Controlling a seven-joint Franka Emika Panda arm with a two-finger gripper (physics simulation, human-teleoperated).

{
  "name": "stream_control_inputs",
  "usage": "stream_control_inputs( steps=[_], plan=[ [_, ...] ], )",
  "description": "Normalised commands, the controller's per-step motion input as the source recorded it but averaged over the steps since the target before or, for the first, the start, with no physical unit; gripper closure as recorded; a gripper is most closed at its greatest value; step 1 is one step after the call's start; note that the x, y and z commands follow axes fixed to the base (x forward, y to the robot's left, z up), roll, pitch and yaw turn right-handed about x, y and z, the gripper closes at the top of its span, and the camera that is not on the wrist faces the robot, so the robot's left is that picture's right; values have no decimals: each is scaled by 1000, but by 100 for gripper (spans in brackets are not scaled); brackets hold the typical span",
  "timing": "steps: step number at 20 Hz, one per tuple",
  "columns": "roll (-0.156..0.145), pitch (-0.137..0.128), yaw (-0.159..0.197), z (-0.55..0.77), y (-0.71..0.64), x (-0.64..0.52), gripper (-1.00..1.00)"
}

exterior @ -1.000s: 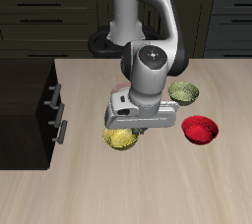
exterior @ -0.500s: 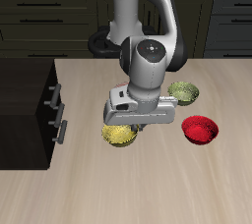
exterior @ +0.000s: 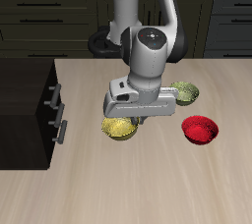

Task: Place the yellow bowl on top of the wooden cabinet

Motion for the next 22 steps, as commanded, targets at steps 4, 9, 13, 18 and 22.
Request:
stream_control_inputs(
  steps=[4,9,13,18,22],
  plan=[
    [-1,-23,22,115,-52,-20,100],
    [4,-72,49,140,-2,-55,100],
    [1,-17,33,29,-2,-9,100],
    [0,-21,16,116,-11,26,100],
    [-6,-27,10,173,-58,-28,100]
  ],
)
